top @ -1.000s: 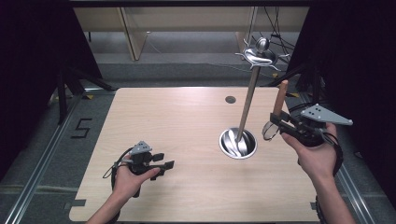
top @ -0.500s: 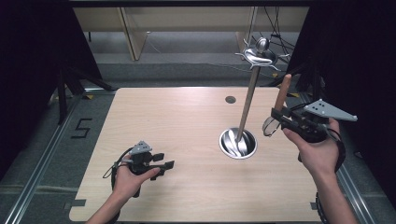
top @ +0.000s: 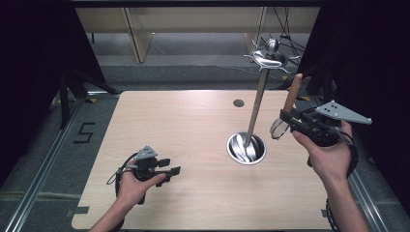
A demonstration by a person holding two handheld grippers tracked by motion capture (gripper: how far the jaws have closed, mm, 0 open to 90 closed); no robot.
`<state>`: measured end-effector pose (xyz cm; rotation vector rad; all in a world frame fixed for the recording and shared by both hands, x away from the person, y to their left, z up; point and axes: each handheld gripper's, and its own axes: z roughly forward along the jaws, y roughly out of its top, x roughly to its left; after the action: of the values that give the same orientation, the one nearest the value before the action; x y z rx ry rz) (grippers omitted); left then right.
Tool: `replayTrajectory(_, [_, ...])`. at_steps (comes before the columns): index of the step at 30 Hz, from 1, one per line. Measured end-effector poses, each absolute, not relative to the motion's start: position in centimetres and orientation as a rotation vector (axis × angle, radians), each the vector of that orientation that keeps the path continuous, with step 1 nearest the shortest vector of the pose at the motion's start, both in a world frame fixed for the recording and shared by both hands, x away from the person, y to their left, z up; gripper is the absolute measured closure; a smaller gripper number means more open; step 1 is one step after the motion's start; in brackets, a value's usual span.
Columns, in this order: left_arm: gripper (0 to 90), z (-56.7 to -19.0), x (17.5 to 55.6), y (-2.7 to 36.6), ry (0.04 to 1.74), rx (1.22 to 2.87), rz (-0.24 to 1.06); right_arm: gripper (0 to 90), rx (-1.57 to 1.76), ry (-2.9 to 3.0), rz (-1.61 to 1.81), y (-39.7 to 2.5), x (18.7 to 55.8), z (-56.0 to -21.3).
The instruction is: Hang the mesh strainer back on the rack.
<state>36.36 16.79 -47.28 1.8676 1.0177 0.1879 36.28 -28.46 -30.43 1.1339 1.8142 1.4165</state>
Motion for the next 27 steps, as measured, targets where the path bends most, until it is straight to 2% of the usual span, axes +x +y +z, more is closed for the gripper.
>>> replayTrajectory(27, [40.1,-47.33,36.38,16.85,1.019,1.864,0.188,69.6,1.111,1.802,1.437,-27.95,36.31,-29.47])
